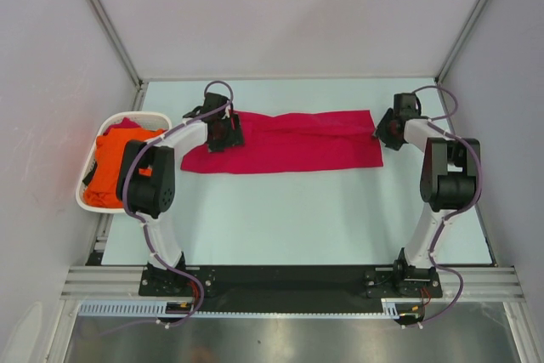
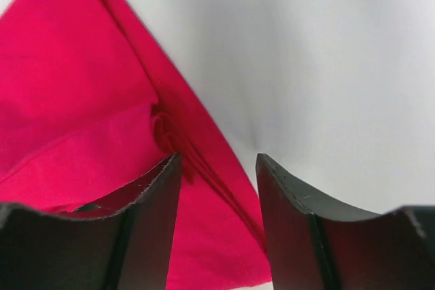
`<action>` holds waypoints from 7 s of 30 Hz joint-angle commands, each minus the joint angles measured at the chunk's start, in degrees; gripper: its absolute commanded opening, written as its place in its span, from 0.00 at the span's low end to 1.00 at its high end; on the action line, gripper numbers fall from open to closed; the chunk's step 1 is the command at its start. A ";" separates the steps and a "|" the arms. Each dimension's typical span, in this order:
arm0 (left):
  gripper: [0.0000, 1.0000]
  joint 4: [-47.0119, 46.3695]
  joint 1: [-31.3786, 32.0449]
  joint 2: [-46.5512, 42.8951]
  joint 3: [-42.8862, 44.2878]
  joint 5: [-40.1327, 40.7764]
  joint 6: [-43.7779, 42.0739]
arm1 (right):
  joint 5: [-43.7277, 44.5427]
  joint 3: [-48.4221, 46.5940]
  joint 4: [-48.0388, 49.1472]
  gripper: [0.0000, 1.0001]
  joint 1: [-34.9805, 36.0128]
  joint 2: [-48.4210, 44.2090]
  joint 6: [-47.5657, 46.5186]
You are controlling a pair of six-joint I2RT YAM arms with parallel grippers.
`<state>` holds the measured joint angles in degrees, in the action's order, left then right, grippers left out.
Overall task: Fold and stack the t-shirts
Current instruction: Fold the other side of the tshirt into a rectangle, then rotate the tshirt 90 degrees
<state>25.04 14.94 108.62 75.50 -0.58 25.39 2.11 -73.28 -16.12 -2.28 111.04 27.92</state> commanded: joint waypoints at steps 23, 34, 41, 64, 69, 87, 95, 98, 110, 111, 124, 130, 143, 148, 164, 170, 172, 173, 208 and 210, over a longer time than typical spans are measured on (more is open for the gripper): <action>0.76 -6.32 -0.09 -34.95 -25.66 11.55 3.61 | -16.25 -17.86 5.75 0.54 -4.30 11.47 -7.09; 0.76 0.89 0.53 -34.00 -31.11 12.71 13.63 | -25.13 -21.29 6.27 0.54 -5.71 19.03 -5.07; 0.76 0.80 1.93 -31.63 -32.79 12.09 15.04 | -27.07 -24.28 4.08 0.55 -4.14 22.89 -5.51; 0.00 4.66 2.81 -9.75 -16.45 15.25 15.92 | -2.21 -26.39 -15.87 0.00 4.74 19.12 -8.15; 0.00 7.56 1.76 -4.04 -9.52 17.27 16.71 | 3.77 -23.85 -17.36 0.00 5.01 17.10 -6.39; 0.00 14.33 -3.25 8.53 9.74 18.86 15.75 | 2.48 -3.48 -13.59 0.00 1.05 4.01 3.19; 0.00 19.78 -3.60 17.93 25.45 16.76 13.38 | 0.00 7.09 -11.57 0.00 1.14 -6.96 6.09; 0.00 22.16 -3.60 21.63 31.71 15.96 12.41 | -1.49 10.60 -11.39 0.00 1.41 -9.87 6.71; 0.00 28.05 -2.11 32.62 55.00 11.48 7.84 | -7.38 23.34 -10.86 0.00 13.07 -18.49 11.97; 0.00 28.14 -1.67 33.23 56.06 10.96 7.66 | -7.73 24.14 -10.60 0.00 14.57 -19.28 13.11; 0.00 23.48 1.41 35.35 56.33 5.76 5.55 | -3.27 23.27 -10.16 0.00 33.74 -17.97 17.95; 0.00 24.27 0.71 30.87 50.03 12.88 5.99 | 6.92 23.18 -14.55 0.00 32.26 -23.06 19.10; 1.00 23.92 -2.55 18.75 34.10 20.79 8.10 | 20.73 22.04 -24.48 0.45 28.74 -31.85 19.28; 1.00 20.07 -1.93 10.49 22.86 21.32 9.24 | 23.12 18.79 -20.72 0.52 28.83 -36.76 12.08; 0.89 10.30 17.92 -0.26 5.26 14.82 8.80 | 10.38 15.28 -7.79 0.48 28.92 -25.71 2.14; 0.82 9.86 25.30 4.23 7.38 11.30 9.85 | 9.93 10.70 -9.54 0.48 28.65 -21.31 0.47; 0.86 8.98 26.80 3.01 6.07 8.25 11.95 | 9.93 11.13 -9.55 0.48 28.04 -21.48 0.29; 0.86 8.54 26.98 2.13 3.36 7.53 13.10 | 9.50 11.31 -9.46 0.48 27.69 -21.66 0.12; 0.00 -16.17 41.13 2.39 -20.74 -14.19 35.44 | 0.00 18.08 -4.89 0.47 14.33 -25.79 0.73; 0.00 -13.18 40.96 0.37 -21.71 -12.08 34.73 | -0.35 18.08 -4.62 0.47 14.33 -25.53 0.64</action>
<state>-2.20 55.11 110.34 58.15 -17.21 62.50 3.40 -55.07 -22.24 12.05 86.94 28.82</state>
